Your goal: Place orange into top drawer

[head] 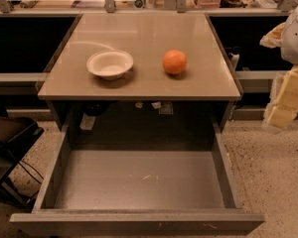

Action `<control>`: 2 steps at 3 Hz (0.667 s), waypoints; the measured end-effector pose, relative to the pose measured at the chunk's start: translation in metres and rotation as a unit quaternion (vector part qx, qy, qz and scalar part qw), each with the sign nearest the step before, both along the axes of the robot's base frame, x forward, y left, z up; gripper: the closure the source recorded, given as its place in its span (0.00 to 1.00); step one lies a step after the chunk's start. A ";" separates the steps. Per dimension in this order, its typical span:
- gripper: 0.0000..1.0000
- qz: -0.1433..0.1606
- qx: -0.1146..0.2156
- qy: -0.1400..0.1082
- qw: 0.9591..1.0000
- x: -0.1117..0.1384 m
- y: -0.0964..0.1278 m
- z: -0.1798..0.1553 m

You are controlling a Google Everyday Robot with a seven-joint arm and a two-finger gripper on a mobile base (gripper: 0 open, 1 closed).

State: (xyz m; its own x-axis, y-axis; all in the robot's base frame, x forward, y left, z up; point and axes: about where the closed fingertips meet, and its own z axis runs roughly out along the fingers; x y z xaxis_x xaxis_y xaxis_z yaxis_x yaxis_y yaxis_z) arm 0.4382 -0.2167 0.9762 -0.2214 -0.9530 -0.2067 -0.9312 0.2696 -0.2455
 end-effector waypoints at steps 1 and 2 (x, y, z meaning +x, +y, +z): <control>0.00 0.006 0.004 -0.008 1.000 0.006 0.001 0.003; 0.00 0.039 0.037 -0.024 0.998 0.037 0.008 0.002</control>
Offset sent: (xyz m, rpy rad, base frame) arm 0.0716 0.0140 -0.0008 0.1570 -0.0756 0.1583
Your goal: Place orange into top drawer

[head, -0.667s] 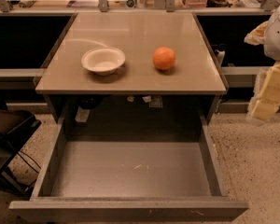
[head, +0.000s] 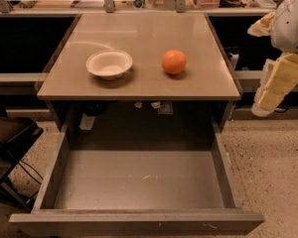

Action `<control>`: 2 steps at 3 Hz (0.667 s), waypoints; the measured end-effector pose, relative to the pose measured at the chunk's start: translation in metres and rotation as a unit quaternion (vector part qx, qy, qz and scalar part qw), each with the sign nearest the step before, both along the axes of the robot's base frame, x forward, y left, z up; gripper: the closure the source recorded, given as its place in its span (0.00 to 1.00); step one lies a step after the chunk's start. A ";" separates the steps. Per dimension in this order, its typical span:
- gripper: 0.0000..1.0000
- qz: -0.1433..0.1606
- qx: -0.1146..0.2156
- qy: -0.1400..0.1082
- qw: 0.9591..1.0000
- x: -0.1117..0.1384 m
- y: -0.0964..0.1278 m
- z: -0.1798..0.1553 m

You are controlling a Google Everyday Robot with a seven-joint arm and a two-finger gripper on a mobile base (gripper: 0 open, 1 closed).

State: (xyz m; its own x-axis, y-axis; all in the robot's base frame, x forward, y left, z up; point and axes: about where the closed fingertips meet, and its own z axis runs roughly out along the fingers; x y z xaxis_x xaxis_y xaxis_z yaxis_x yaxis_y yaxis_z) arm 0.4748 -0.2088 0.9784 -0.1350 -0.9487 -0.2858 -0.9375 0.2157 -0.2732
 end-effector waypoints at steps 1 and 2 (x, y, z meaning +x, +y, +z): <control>0.00 0.000 0.000 0.000 1.000 0.000 0.000 0.000; 0.00 0.025 0.020 -0.007 0.999 0.013 0.009 0.004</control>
Offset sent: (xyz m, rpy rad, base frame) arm 0.0279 0.0184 0.0111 0.0981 -0.0301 0.1167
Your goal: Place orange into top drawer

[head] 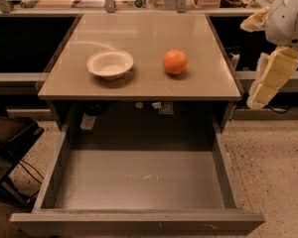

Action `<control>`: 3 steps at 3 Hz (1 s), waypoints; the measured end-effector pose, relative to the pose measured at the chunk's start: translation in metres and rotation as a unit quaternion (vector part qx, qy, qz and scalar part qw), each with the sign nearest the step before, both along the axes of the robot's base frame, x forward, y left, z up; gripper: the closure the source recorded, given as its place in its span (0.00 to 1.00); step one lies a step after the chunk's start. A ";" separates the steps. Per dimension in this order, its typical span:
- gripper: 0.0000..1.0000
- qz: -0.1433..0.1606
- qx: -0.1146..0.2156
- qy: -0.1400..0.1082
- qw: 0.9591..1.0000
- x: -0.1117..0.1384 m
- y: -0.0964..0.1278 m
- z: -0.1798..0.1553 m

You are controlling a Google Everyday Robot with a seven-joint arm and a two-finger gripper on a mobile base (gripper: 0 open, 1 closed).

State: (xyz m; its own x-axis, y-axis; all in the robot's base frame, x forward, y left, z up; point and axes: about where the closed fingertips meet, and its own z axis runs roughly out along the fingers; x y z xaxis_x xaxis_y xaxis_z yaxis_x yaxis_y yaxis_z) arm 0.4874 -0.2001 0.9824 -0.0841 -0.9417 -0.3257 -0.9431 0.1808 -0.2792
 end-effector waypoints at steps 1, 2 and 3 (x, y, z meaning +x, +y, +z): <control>0.00 0.059 0.060 0.014 0.996 0.041 0.037 -0.003; 0.00 0.110 0.124 0.042 0.985 0.101 0.088 -0.020; 0.00 0.135 0.172 0.035 0.975 0.150 0.126 -0.020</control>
Offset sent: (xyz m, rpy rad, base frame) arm 0.1884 0.1455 0.0091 0.4278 0.0662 0.3523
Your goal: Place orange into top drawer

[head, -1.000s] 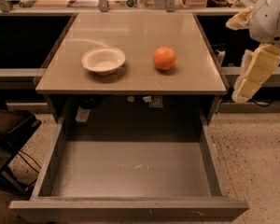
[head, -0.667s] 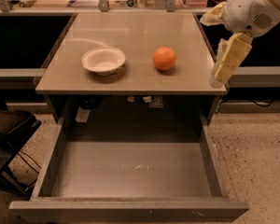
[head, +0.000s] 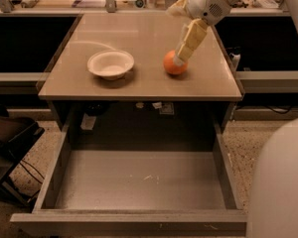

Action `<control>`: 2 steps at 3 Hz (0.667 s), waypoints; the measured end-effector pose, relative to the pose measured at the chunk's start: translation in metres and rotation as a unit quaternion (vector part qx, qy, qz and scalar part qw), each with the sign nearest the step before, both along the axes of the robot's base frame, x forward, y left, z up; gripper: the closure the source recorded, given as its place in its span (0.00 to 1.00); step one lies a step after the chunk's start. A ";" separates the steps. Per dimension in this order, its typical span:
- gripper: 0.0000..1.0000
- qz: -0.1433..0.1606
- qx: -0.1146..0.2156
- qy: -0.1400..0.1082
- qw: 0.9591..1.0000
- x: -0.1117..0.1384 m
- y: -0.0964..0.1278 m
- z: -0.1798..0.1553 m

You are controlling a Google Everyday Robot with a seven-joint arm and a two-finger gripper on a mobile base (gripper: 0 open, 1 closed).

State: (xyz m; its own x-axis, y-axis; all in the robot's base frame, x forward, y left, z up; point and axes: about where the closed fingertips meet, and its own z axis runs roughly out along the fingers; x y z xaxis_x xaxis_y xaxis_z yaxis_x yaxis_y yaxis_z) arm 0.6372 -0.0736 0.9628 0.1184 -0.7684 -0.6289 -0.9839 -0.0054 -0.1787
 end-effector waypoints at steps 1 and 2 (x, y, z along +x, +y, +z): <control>0.00 -0.006 0.013 -0.022 1.000 0.012 0.001 0.014; 0.00 -0.024 0.028 0.006 0.999 0.010 -0.013 -0.006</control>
Offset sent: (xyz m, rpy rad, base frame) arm -0.0019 -0.0420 -0.0305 0.0879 0.0919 -0.0994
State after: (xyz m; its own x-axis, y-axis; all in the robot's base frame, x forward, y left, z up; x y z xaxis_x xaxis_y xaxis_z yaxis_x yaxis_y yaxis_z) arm 0.6476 -0.0868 0.9570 0.0741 -0.7365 -0.6723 -0.9847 0.0525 -0.1660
